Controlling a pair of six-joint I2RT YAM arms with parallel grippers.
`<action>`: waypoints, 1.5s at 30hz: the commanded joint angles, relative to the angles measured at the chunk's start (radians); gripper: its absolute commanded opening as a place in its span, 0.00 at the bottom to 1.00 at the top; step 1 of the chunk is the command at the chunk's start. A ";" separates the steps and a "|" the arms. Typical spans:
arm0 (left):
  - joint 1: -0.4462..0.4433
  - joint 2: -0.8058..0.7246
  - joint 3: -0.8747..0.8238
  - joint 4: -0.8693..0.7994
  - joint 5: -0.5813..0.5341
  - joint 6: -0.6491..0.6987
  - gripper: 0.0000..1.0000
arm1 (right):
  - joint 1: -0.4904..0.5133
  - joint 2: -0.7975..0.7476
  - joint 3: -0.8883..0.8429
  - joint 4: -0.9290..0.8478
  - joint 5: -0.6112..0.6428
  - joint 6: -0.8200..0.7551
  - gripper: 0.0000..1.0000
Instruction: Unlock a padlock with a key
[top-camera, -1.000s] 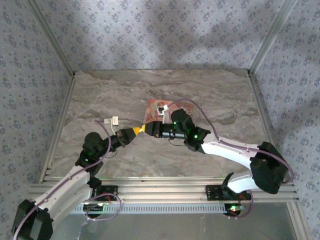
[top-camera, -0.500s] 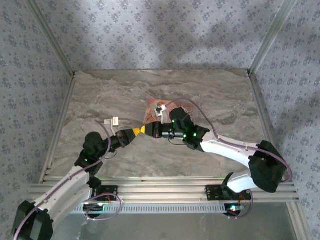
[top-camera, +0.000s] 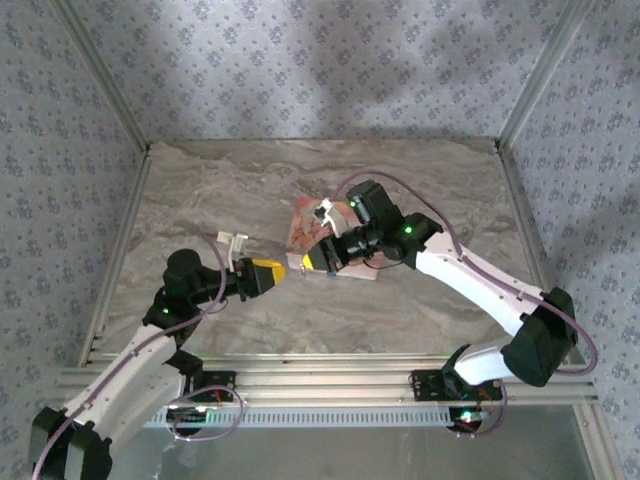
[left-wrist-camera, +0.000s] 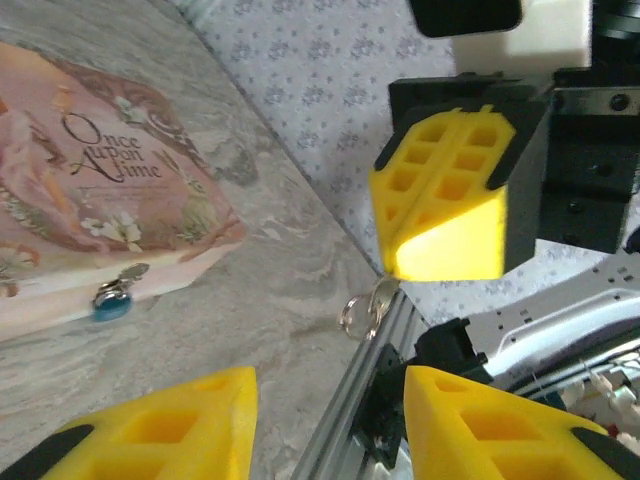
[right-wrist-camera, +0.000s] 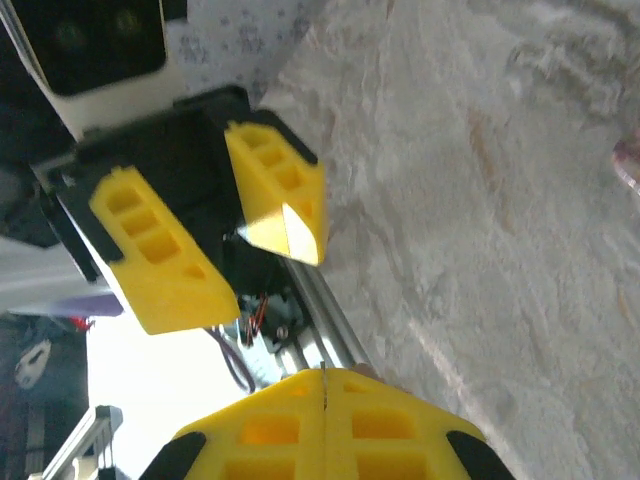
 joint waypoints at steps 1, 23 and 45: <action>-0.018 0.014 0.004 0.120 0.076 0.006 0.39 | 0.000 -0.007 0.028 -0.071 -0.067 -0.069 0.00; -0.143 0.155 -0.006 0.331 0.042 -0.037 0.32 | 0.005 -0.013 0.015 -0.004 -0.120 -0.054 0.00; -0.156 0.159 -0.022 0.334 0.013 -0.036 0.19 | 0.003 -0.029 -0.008 0.023 -0.132 -0.035 0.00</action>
